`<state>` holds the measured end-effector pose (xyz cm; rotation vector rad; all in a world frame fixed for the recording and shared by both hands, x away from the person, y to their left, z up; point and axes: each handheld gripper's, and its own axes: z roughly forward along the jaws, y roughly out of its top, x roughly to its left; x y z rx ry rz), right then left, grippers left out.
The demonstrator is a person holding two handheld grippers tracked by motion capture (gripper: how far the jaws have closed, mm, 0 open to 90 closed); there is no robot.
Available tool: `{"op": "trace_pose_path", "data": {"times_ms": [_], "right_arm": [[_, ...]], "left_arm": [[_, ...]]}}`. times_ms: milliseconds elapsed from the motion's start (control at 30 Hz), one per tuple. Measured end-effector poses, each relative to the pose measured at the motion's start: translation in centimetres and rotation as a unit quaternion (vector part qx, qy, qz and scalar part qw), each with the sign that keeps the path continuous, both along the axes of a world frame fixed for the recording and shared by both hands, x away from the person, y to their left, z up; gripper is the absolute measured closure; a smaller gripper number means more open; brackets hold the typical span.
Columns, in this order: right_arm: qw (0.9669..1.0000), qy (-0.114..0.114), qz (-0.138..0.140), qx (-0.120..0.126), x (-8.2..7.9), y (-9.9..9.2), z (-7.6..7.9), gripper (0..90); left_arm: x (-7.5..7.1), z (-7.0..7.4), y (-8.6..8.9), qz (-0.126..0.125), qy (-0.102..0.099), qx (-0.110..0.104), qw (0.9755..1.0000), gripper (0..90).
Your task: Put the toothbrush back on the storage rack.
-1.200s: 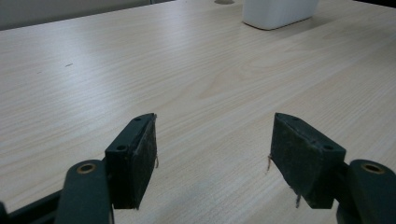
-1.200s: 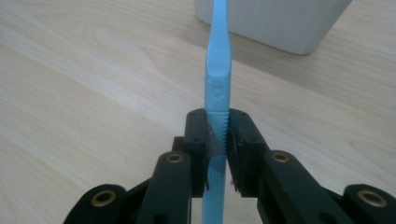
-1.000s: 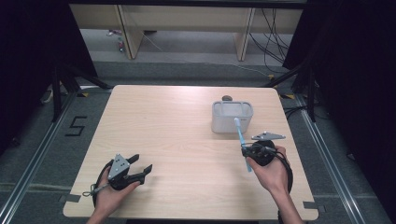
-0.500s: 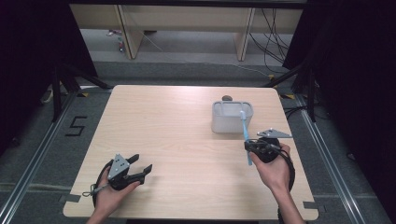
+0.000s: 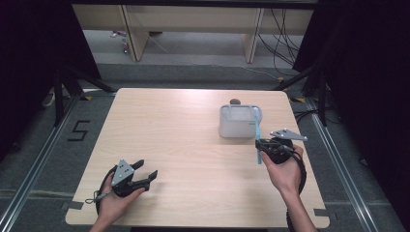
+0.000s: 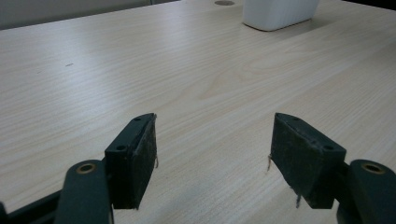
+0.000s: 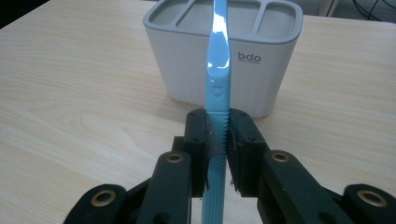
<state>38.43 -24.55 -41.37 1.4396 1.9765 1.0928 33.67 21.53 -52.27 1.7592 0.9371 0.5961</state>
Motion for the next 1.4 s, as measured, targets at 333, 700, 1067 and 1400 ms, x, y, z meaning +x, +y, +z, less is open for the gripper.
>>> {"op": "trace_pose_path", "data": {"times_ms": [333,700,1067,1400], "right_arm": [[0.9997,-0.021,-0.01,0.01,0.6,0.0,0.5,78.9],[0.9993,-0.027,-0.021,0.017,1.5,-0.1,1.0,78.9],[0.9988,-0.027,-0.033,0.021,2.5,-0.6,0.9,78.9],[0.998,-0.047,-0.039,0.015,2.8,-1.0,1.0,78.9]], "left_arm": [[0.0,0.0,0.0,0.001,0.001,0.0,1.0,30.8],[0.0,0.0,0.0,0.001,0.001,0.0,1.0,30.8],[0.0,0.0,0.1,0.001,0.001,-0.001,1.0,30.7],[0.0,0.0,0.1,0.001,0.001,-0.002,1.0,30.7]]}}
